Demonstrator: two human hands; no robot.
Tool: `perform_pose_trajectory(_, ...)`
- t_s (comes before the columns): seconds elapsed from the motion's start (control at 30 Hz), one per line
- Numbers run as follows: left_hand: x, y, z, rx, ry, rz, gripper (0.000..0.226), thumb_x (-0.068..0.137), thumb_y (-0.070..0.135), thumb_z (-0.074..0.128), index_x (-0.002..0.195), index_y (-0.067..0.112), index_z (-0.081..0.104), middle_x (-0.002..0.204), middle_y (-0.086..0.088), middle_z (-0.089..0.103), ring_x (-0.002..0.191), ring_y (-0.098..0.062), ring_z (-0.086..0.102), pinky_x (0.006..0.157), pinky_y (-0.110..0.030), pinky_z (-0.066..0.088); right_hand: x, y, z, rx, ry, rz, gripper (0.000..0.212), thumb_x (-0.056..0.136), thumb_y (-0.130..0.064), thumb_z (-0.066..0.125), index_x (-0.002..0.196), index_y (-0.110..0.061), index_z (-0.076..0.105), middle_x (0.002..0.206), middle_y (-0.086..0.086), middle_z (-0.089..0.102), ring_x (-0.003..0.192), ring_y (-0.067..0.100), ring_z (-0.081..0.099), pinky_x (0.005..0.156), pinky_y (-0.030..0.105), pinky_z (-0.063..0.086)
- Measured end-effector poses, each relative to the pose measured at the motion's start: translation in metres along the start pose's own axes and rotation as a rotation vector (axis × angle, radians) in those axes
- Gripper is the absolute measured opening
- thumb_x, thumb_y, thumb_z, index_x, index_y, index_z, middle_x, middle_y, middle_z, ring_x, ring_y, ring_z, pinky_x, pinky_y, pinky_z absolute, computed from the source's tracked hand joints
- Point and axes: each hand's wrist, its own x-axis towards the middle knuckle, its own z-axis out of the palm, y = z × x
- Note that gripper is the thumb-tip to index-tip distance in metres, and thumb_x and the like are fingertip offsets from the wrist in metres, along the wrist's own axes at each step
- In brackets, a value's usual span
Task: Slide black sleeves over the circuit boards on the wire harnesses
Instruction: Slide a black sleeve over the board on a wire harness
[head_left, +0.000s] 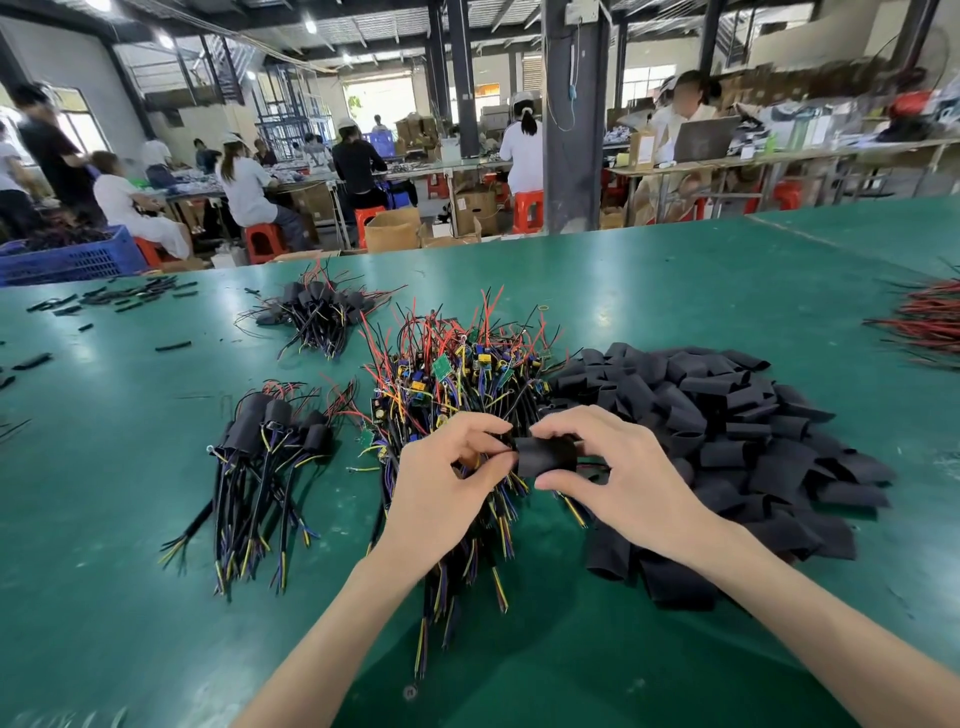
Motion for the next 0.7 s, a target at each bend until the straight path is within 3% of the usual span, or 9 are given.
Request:
perform_pose_trajectory(0.1, 0.005, 0.004, -0.013, -0.005, 0.178, 0.098, 0.036, 0.079, 0.002, 0.070, 0.092, 0.035, 0.063, 0.077, 0.013, 0.069, 0.060, -0.008, 0.059, 0.055, -0.029, 0.049, 0.001, 0.000, 0.000, -0.075, 0.057, -0.032, 0.052, 0.079, -0.027, 0.074, 0.126, -0.017, 0.054, 0.129, -0.005, 0.049, 0.124, 0.010, 0.042, 0.108, 0.026, 0.030)
perform_pose_trajectory(0.23, 0.021, -0.010, -0.055, 0.182, 0.614, 0.212, 0.022, 0.086, 0.009, 0.064, 0.101, 0.025, 0.061, 0.080, 0.001, 0.067, 0.065, -0.020, 0.063, 0.063, -0.037, 0.053, 0.004, 0.009, -0.006, -0.233, 0.152, 0.030, 0.050, 0.084, -0.024, 0.068, 0.129, -0.010, 0.050, 0.132, 0.005, 0.047, 0.124, 0.019, 0.037, 0.108, 0.029, 0.025)
perform_pose_trajectory(0.33, 0.030, -0.040, -0.095, 0.546, 0.839, 0.024, 0.022, 0.088, 0.014, 0.058, 0.111, 0.015, 0.058, 0.085, -0.006, 0.067, 0.081, -0.031, 0.060, 0.074, -0.039, 0.043, 0.006, 0.019, -0.010, -0.391, 0.166, 0.189, 0.049, 0.085, -0.022, 0.065, 0.129, -0.009, 0.048, 0.130, 0.009, 0.047, 0.121, 0.027, 0.039, 0.102, 0.039, 0.031)
perform_pose_trajectory(0.43, 0.027, -0.073, -0.119, 0.809, 0.751, -0.261, 0.024, 0.084, 0.005, 0.053, 0.107, 0.006, 0.061, 0.101, -0.020, 0.064, 0.100, -0.040, 0.048, 0.084, -0.046, 0.035, 0.005, 0.029, -0.012, -0.533, 0.165, 0.331, 0.046, 0.085, -0.019, 0.063, 0.127, -0.008, 0.048, 0.127, 0.011, 0.047, 0.117, 0.032, 0.040, 0.096, 0.045, 0.035)
perform_pose_trajectory(0.53, 0.020, -0.091, -0.121, 0.864, 0.606, -0.496, 0.027, 0.082, 0.001, 0.050, 0.099, 0.008, 0.069, 0.113, -0.016, 0.059, 0.108, -0.039, 0.041, 0.093, -0.044, 0.026, 0.004, 0.037, -0.014, -0.612, 0.130, 0.433, 0.042, 0.086, -0.017, 0.059, 0.125, -0.009, 0.049, 0.124, 0.012, 0.046, 0.115, 0.032, 0.040, 0.093, 0.044, 0.035)
perform_pose_trajectory(0.7, 0.024, -0.082, -0.110, 0.855, 0.609, -0.538, 0.026, 0.083, 0.006, 0.051, 0.104, 0.009, 0.067, 0.129, -0.013, 0.051, 0.123, -0.042, 0.036, 0.110, -0.054, 0.010, 0.003, 0.049, -0.019, -0.765, 0.027, 0.526, 0.036, 0.088, -0.016, 0.052, 0.123, -0.013, 0.048, 0.119, 0.010, 0.048, 0.112, 0.031, 0.042, 0.092, 0.040, 0.037)
